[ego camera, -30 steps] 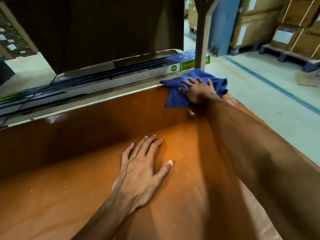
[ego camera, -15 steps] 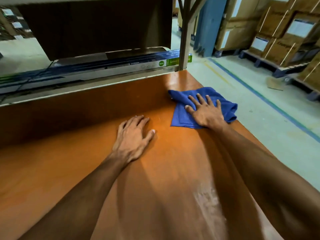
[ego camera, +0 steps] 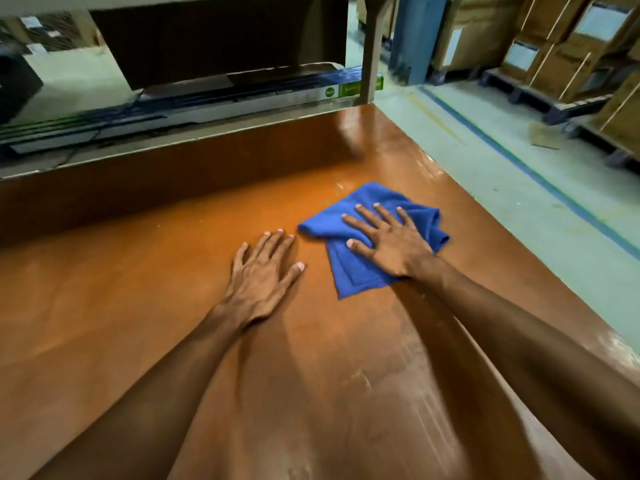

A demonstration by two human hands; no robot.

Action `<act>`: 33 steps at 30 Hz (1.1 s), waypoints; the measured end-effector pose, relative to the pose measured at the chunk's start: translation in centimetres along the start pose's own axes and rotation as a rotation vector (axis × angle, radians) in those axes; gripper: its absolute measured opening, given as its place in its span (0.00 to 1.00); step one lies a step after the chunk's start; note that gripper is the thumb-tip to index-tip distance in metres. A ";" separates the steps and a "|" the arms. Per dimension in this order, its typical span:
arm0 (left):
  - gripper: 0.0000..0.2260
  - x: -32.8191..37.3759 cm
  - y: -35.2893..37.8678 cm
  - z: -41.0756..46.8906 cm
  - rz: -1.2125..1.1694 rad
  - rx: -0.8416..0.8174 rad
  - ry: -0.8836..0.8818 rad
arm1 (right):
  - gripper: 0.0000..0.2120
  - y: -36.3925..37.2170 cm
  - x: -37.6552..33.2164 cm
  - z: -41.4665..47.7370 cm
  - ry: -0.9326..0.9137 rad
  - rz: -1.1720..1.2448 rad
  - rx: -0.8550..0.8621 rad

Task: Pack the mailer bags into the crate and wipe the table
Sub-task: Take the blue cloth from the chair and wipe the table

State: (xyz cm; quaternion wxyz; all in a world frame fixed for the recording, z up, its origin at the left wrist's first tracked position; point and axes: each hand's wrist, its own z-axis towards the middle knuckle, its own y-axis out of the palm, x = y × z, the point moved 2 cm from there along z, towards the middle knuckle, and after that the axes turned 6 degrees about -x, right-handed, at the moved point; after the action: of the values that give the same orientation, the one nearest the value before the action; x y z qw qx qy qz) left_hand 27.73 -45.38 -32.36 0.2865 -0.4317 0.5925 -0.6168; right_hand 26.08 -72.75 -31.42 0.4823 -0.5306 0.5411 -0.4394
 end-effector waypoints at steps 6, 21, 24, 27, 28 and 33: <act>0.30 -0.5 0.4 -5.8 0.011 0.063 -0.028 | 0.29 0.5 3.5 -5.5 0.403 0.111 0.051; 0.25 0.4 1.6 -15.6 -0.098 0.151 0.050 | 0.31 4.1 -12.6 -23.6 0.166 0.029 0.043; 0.24 0.0 2.3 -16.8 -0.130 0.174 0.069 | 0.28 5.4 -16.9 -29.2 -0.269 -0.021 -0.008; 0.24 -0.8 2.4 -17.6 -0.171 0.201 0.071 | 0.28 4.7 -12.1 -30.2 -0.221 -0.022 -0.006; 0.24 -0.7 2.3 -18.0 -0.175 0.195 0.078 | 0.28 4.4 -9.2 -29.7 -0.078 -0.013 0.021; 0.26 3.0 2.5 -19.8 -0.149 0.127 0.157 | 0.30 3.0 3.3 -29.8 0.582 0.166 0.028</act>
State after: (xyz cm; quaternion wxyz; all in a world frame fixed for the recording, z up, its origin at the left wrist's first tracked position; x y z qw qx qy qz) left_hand 8.62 -38.75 -32.70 0.2194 -0.4057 0.5393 -0.7046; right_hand -3.75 -76.94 -30.13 0.3484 -0.3299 0.6920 -0.5394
